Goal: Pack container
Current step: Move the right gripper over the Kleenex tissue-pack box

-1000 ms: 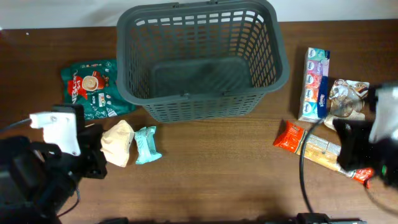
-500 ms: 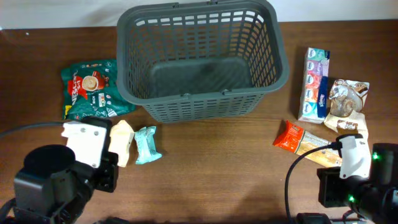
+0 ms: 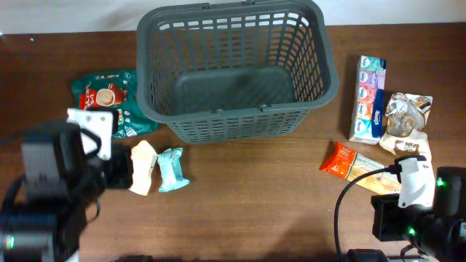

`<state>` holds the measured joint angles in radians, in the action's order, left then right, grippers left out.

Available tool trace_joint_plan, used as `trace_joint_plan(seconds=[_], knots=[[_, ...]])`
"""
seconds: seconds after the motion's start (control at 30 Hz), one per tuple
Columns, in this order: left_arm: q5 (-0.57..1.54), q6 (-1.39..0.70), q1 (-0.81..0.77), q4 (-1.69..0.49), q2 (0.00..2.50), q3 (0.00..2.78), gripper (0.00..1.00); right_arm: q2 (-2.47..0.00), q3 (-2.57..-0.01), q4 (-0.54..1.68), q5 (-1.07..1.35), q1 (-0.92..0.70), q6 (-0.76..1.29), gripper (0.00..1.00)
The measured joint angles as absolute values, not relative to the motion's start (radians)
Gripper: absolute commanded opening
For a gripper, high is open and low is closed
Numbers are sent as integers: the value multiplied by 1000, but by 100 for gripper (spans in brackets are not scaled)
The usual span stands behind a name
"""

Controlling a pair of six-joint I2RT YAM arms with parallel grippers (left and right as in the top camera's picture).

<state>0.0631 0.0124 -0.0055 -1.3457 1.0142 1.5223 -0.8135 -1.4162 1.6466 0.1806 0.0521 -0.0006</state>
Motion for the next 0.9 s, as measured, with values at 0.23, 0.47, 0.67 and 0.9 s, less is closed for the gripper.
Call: trace_joint_plan(seconds=[0.23,0.47,0.67,0.9], knots=[[146,42,158,-1344,1048,1518,53,-813,-1416,1649,181,52,-5,3],[163,46,166,-1345,1042,1518,99,-814,-1416,1616,179,52,27,53],[169,46,166,-1382,1042,1518,99,-818,-1416,1575,179,51,50,99],[169,46,166,-1385,1042,1518,99,-818,-1416,1546,177,51,53,99]])
